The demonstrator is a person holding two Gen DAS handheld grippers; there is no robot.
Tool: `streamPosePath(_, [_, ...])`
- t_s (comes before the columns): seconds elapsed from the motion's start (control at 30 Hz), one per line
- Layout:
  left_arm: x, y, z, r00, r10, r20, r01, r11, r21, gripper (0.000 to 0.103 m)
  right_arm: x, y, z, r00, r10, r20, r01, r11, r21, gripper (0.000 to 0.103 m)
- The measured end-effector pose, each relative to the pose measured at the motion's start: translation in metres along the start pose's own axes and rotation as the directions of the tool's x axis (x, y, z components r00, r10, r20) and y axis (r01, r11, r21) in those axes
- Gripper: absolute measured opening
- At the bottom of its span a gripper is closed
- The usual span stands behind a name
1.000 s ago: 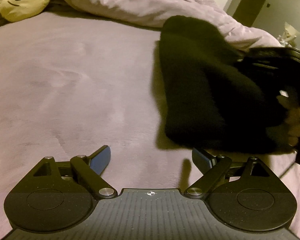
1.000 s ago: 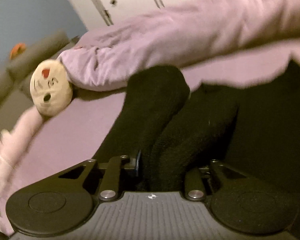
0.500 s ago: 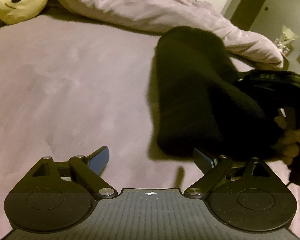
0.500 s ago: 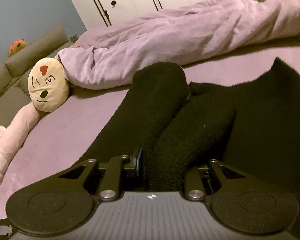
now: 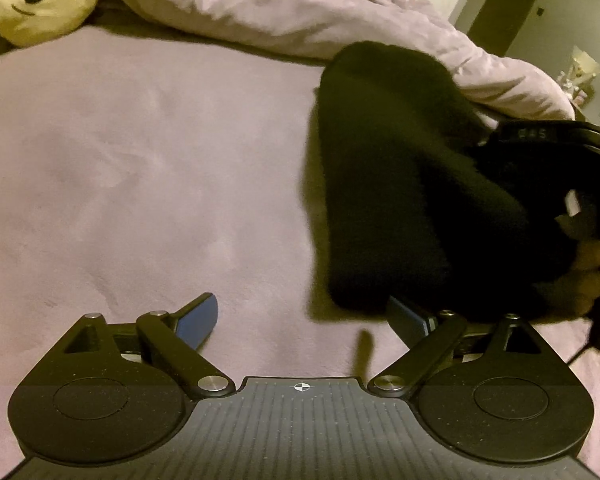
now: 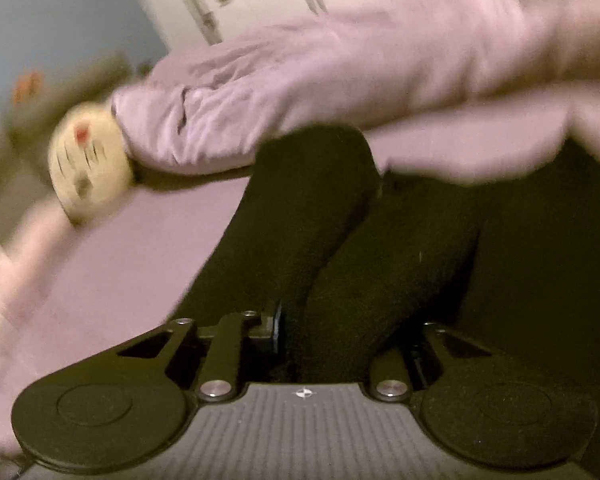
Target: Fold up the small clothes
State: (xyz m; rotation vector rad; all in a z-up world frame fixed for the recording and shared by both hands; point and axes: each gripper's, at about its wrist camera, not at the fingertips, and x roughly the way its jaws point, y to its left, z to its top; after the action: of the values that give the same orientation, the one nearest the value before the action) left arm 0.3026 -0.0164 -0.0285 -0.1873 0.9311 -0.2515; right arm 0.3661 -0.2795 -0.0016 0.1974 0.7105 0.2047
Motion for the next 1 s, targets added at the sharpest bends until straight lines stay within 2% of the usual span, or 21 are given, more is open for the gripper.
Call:
streamPosePath(0.07, [-0.004, -0.002, 0.003, 1.0, 0.014, 0.009, -0.014, 1.0, 0.012, 0.095, -0.027, 0.02, 0.007, 0.987, -0.112, 0.116, 0.135, 0.97, -0.205, 0.017])
streamPosePath(0.1, [-0.007, -0.003, 0.004, 1.0, 0.015, 0.017, -0.016, 1.0, 0.016, 0.095, -0.043, 0.025, 0.008, 0.966, -0.166, 0.197, 0.217, 0.937, -0.272, 0.014])
streamPosePath(0.17, [-0.012, -0.005, 0.006, 0.999, 0.022, 0.037, -0.022, 1.0, 0.018, 0.095, -0.074, 0.022, 0.001, 0.894, -0.268, 0.359, 0.393, 0.855, -0.339, 0.008])
streamPosePath(0.2, [-0.012, -0.007, 0.007, 0.999, 0.019, 0.046, -0.02, 1.0, 0.019, 0.095, -0.08, 0.014, -0.006, 0.862, -0.326, 0.389, 0.464, 0.817, -0.344, 0.008])
streamPosePath(0.23, [-0.011, -0.01, 0.008, 0.999, 0.014, 0.048, -0.015, 1.0, 0.02, 0.095, -0.08, 0.0, -0.011, 0.863, -0.353, 0.361, 0.472, 0.819, -0.328, 0.008])
streamPosePath(0.27, [-0.009, -0.013, 0.01, 0.999, 0.011, 0.045, -0.012, 1.0, 0.021, 0.095, -0.076, -0.021, -0.017, 0.878, -0.374, 0.299, 0.456, 0.844, -0.283, 0.008])
streamPosePath(0.3, [-0.006, -0.018, 0.011, 0.999, 0.009, 0.035, -0.01, 1.0, 0.024, 0.095, -0.066, -0.042, -0.027, 0.881, -0.411, 0.232, 0.463, 0.85, -0.252, 0.009])
streamPosePath(0.33, [-0.004, -0.024, 0.011, 1.0, 0.003, 0.028, -0.003, 1.0, 0.03, 0.095, -0.05, -0.062, -0.041, 0.873, -0.458, 0.168, 0.487, 0.833, -0.262, 0.009])
streamPosePath(0.37, [-0.002, -0.029, 0.012, 1.0, -0.009, 0.023, 0.008, 0.999, 0.039, 0.095, -0.037, -0.08, -0.052, 0.873, -0.48, 0.091, 0.485, 0.832, -0.268, 0.009])
streamPosePath(0.4, [0.0, -0.035, 0.013, 1.0, -0.019, 0.018, 0.018, 0.999, 0.051, 0.095, -0.033, -0.096, -0.06, 0.887, -0.459, 0.053, 0.459, 0.861, -0.22, 0.01])
streamPosePath(0.43, [0.001, -0.04, 0.014, 0.999, -0.028, 0.018, 0.027, 0.998, 0.062, 0.095, -0.042, -0.107, -0.064, 0.912, -0.403, 0.076, 0.41, 0.902, -0.137, 0.012])
streamPosePath(0.5, [0.005, -0.047, 0.016, 0.999, -0.033, 0.021, 0.031, 0.996, 0.081, 0.095, -0.058, -0.122, -0.058, 0.95, -0.303, 0.077, 0.303, 0.953, 0.012, 0.033])
streamPosePath(0.53, [0.009, -0.05, 0.019, 1.0, -0.016, 0.019, 0.014, 0.996, 0.085, 0.095, -0.065, -0.13, -0.055, 0.967, -0.245, 0.068, 0.239, 0.967, 0.088, 0.038])
streamPosePath(0.6, [0.018, -0.052, 0.025, 1.0, -0.002, 0.018, 0.001, 0.997, 0.078, 0.095, -0.078, -0.141, -0.056, 0.979, -0.19, 0.079, 0.174, 0.969, 0.174, 0.052])
streamPosePath(0.67, [0.021, -0.054, 0.027, 1.0, -0.019, 0.017, 0.018, 0.998, 0.062, 0.095, -0.086, -0.151, -0.057, 0.99, -0.109, 0.092, 0.084, 0.966, 0.243, 0.067])
streamPosePath(0.8, [0.023, -0.061, 0.026, 1.0, -0.014, 0.013, 0.013, 0.997, 0.08, 0.095, -0.084, -0.158, -0.053, 0.995, -0.003, 0.101, -0.031, 0.943, 0.331, 0.068])
streamPosePath(0.87, [0.024, -0.063, 0.025, 1.0, -0.012, 0.011, 0.011, 0.997, 0.08, 0.095, -0.075, -0.157, -0.046, 0.995, 0.02, 0.093, -0.051, 0.936, 0.349, 0.069])
streamPosePath(1.0, [0.024, -0.063, 0.027, 1.0, -0.009, 0.002, 0.009, 0.997, 0.076, 0.095, -0.043, -0.157, -0.023, 0.999, 0.015, 0.052, -0.033, 0.931, 0.363, 0.07])
